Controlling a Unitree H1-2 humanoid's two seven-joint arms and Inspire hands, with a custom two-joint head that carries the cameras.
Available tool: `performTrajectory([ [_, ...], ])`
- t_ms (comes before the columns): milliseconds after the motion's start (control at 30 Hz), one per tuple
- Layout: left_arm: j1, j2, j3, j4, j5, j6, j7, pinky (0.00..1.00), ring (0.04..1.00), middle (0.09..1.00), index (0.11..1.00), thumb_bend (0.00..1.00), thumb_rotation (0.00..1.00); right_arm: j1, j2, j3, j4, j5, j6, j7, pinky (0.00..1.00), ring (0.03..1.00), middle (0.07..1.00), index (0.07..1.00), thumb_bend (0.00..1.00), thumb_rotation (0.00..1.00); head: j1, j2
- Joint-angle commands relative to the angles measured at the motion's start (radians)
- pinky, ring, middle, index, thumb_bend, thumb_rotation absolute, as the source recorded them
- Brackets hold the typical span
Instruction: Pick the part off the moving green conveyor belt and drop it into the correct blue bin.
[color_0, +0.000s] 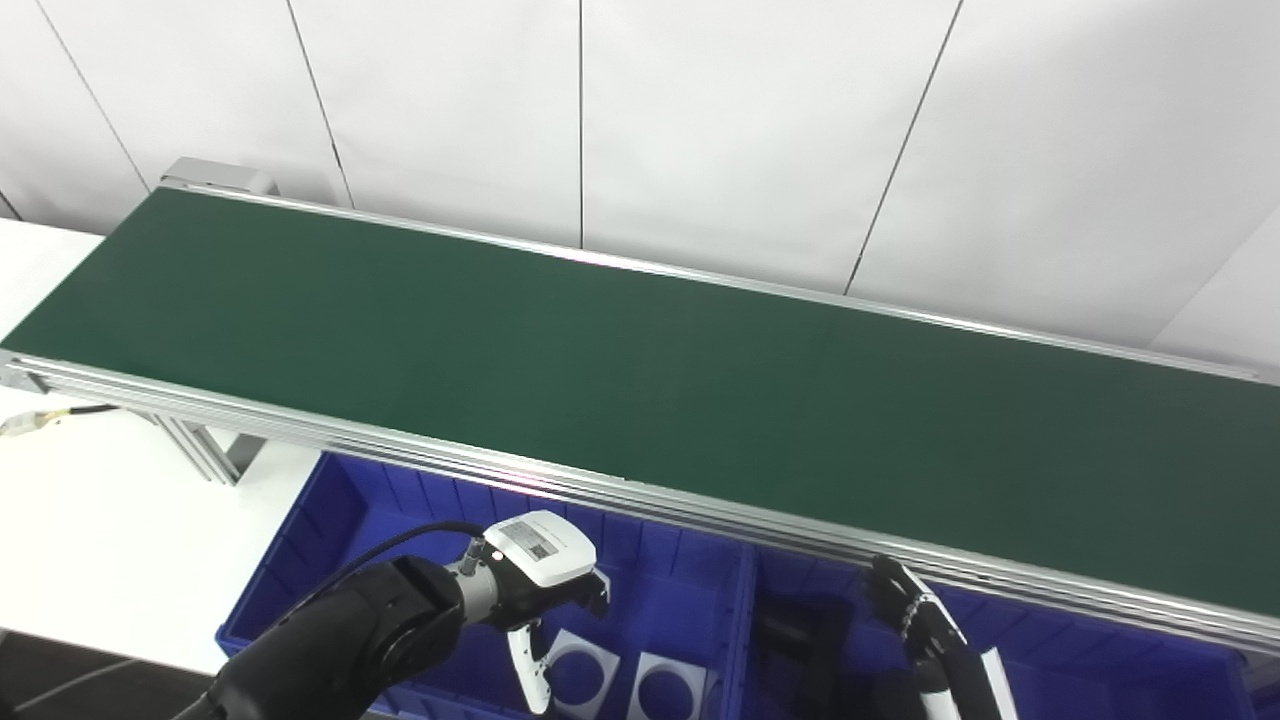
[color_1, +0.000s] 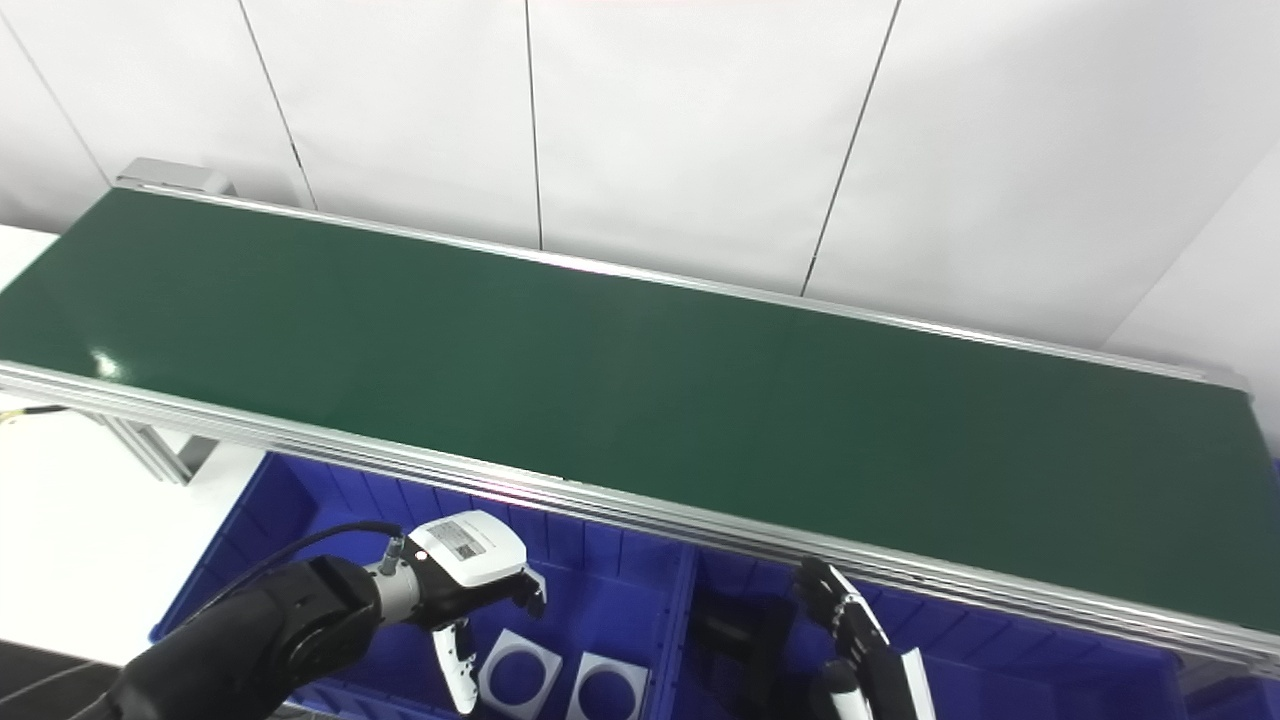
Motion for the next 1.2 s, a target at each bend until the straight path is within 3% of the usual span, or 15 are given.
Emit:
performTrajectory([
  [0,-0.025,0.007,0.022,-0.040,-0.036,-0.005,0.005,0.61,0.701,0.743,0.735,1.00,0.48,-0.006,-0.003,-0.004,-0.024,0.008,-0.053,0.002,0.87,0.854,0.842,0.859,0.85,0.95,0.000,0.000],
  [133,-0.018,-0.005,0.044,-0.061,-0.128,0.000,-0.024,0.56,0.676,0.739,0.740,1.00,0.50,-0.007,-0.007,-0.007,-0.021,0.009,-0.053,0.003,0.86,0.848,0.838,0.858,0.86,0.95,0.013,-0.002],
  [233,0.005,-0.033,0.104,-0.082,-0.378,0.012,-0.070,0.54,0.684,0.749,0.752,1.00,0.51,-0.008,-0.011,-0.008,-0.020,0.006,-0.053,0.002,0.85,0.848,0.839,0.859,0.85,0.95,0.011,-0.004],
  [400,0.070,-0.092,0.186,-0.103,-0.674,0.023,-0.076,0.61,0.738,0.782,0.772,1.00,0.49,-0.010,-0.016,-0.005,-0.016,-0.002,-0.053,-0.006,0.84,0.843,0.837,0.859,0.86,0.96,-0.009,-0.002],
  [500,0.127,-0.135,0.220,-0.113,-0.793,-0.002,-0.039,0.72,0.793,0.816,0.793,0.92,0.46,-0.011,-0.019,-0.002,-0.015,-0.004,-0.053,-0.007,0.84,0.842,0.837,0.859,0.86,0.96,-0.015,-0.002],
  [633,0.205,-0.196,0.251,-0.078,-0.850,-0.116,0.063,0.73,0.803,0.824,0.793,0.86,0.42,-0.008,-0.020,-0.002,-0.017,0.003,-0.053,0.002,0.84,0.846,0.839,0.860,0.85,0.96,-0.020,-0.003],
  [833,0.282,-0.290,0.287,0.017,-0.859,-0.295,0.214,0.75,0.815,0.828,0.791,0.83,0.45,-0.008,-0.023,0.004,-0.017,-0.008,-0.053,-0.008,0.83,0.840,0.836,0.856,0.86,0.95,-0.030,-0.003],
  [933,0.305,-0.328,0.292,0.043,-0.844,-0.325,0.271,0.77,0.823,0.832,0.795,0.83,0.45,-0.007,-0.024,0.006,-0.017,-0.006,-0.053,-0.007,0.82,0.837,0.834,0.853,0.87,0.95,-0.061,-0.003],
  [1033,0.297,-0.365,0.300,0.148,-0.830,-0.406,0.341,0.77,0.834,0.842,0.795,0.80,0.44,-0.009,-0.022,0.014,-0.010,-0.018,-0.053,-0.019,0.81,0.833,0.829,0.848,0.87,0.95,-0.095,-0.008],
  [1167,0.273,-0.363,0.282,0.237,-0.821,-0.437,0.438,0.78,0.841,0.851,0.798,0.78,0.44,-0.005,-0.015,0.030,-0.008,-0.026,-0.053,-0.034,0.81,0.831,0.827,0.845,0.85,0.94,-0.163,-0.019],
])
